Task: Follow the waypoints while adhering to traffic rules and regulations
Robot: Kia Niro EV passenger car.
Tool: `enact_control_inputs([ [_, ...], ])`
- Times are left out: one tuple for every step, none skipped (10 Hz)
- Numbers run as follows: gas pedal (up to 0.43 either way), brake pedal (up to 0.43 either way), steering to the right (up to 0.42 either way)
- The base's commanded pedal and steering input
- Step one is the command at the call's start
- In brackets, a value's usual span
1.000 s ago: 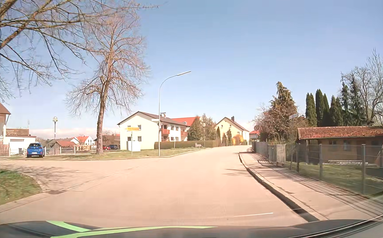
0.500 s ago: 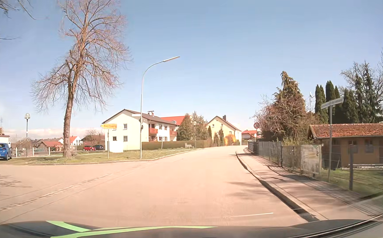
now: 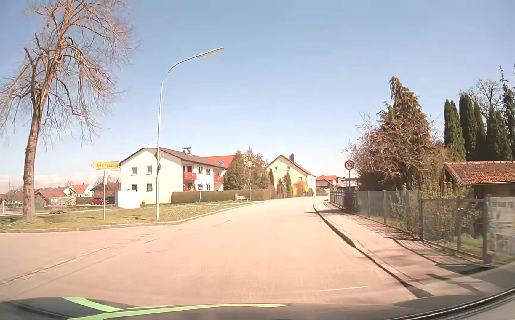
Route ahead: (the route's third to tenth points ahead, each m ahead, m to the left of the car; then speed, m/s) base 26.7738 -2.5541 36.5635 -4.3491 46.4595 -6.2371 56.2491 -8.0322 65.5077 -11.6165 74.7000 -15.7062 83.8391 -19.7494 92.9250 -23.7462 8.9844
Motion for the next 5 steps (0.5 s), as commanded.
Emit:
enact_control_inputs([
  [0.0,0.0,0.018],
  [0.0,0.0,0.015],
  [0.0,0.0,0.015],
  [0.0,0.0,0.015],
  [0.0,0.0,0.015],
])
